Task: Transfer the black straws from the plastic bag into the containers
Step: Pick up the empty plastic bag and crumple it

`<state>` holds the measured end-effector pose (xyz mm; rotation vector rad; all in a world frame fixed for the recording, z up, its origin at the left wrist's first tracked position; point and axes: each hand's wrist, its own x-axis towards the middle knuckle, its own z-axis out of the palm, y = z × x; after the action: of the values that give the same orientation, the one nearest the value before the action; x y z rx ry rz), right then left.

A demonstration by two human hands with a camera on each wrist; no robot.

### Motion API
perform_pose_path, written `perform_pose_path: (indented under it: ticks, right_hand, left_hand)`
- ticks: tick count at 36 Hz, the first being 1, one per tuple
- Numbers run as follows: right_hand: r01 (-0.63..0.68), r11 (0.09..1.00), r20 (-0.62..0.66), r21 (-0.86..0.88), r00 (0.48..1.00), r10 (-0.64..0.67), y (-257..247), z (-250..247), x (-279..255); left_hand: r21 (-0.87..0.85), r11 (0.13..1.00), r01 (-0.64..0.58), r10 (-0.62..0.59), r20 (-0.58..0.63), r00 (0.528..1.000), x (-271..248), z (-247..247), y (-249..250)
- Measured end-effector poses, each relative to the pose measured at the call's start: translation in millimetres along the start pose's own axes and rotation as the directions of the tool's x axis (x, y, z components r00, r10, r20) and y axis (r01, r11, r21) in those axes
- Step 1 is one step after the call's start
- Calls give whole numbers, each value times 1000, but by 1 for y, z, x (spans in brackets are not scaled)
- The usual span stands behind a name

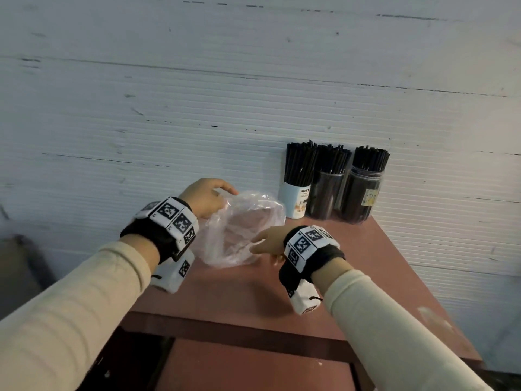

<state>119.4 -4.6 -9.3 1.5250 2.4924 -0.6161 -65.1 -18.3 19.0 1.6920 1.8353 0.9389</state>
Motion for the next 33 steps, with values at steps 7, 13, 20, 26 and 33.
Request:
perform_pose_path:
  ticks: [7, 13, 20, 26, 33]
  right_hand:
    - [29, 904, -209, 427, 976, 67, 15, 0, 0]
    - [436, 709, -551, 555, 831, -80, 20, -27, -28]
    - [739, 558, -795, 377, 568, -214, 0, -37, -63]
    - [706, 623, -833, 339, 532, -150, 13, -24, -64]
    - [661, 694, -910, 284, 414, -22, 50, -28, -76]
  left_hand:
    - [-440, 873, -211, 117, -232, 966, -31, -20, 11]
    - [-510, 795, -327, 211, -272, 939, -43, -15, 29]
    - [-422, 798, -430, 284, -366, 886, -52, 28, 52]
    - [-404, 768, -497, 435, -240, 868, -61, 58, 74]
    - [-638, 657, -402, 392, -167, 905, -57, 44, 81]
